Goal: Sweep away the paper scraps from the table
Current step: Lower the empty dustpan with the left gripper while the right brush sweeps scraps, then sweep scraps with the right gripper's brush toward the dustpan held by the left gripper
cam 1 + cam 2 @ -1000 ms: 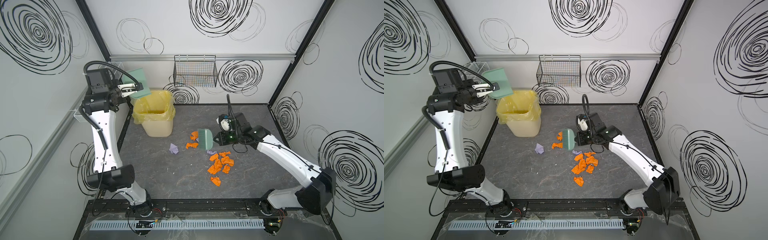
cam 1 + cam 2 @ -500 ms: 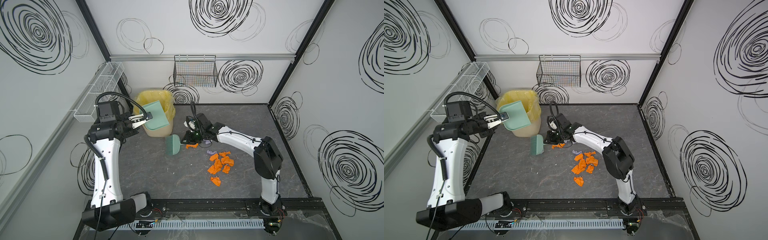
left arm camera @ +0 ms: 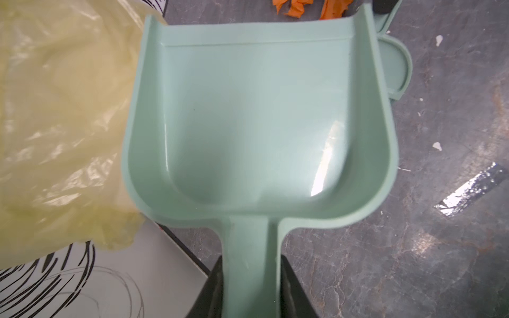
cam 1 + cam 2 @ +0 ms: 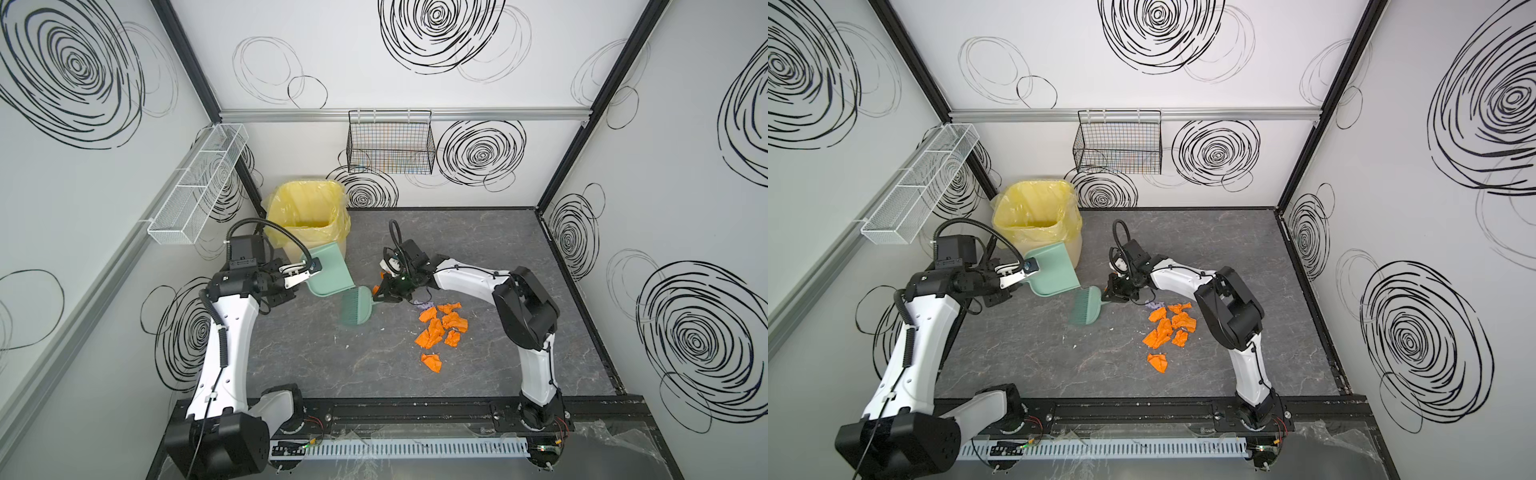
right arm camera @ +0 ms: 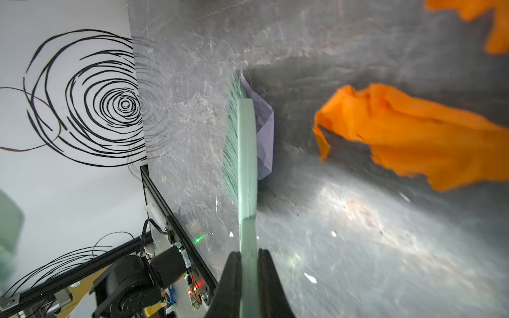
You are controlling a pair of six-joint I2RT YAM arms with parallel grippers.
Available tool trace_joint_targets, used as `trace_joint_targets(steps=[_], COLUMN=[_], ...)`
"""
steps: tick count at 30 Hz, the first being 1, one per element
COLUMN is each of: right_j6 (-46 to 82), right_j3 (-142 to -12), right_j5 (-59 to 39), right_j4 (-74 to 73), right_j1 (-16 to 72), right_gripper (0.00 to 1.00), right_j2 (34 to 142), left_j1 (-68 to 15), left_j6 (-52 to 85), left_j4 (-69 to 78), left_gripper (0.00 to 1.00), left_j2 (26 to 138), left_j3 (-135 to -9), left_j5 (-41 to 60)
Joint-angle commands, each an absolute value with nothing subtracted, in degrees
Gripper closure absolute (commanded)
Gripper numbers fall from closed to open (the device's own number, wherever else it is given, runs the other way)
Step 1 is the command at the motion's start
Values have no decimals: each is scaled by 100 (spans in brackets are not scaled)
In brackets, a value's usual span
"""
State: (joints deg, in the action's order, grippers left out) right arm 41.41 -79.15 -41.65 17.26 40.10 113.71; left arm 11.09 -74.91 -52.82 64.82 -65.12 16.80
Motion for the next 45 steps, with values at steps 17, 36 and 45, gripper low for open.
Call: trace_joint_targets(steps=[17, 36, 45], right_j6=[3414, 6144, 5971], right_j3=[-6882, -7959, -5716], right_j5=[-4092, -3084, -3212], right_j4=[2864, -8, -216], right_j1=[2829, 2404, 2111], right_gripper=[100, 100, 100], right_j2=[8744, 11312, 9974], left_j1=[-131, -80, -201], left_j6=[-6505, -6361, -6241], left_j4=[-4457, -4225, -3862], left_gripper=[100, 100, 100], left_j2=[6586, 6178, 6551], left_j3=[-5893, -4710, -4535], left_j5=[1328, 1386, 1508])
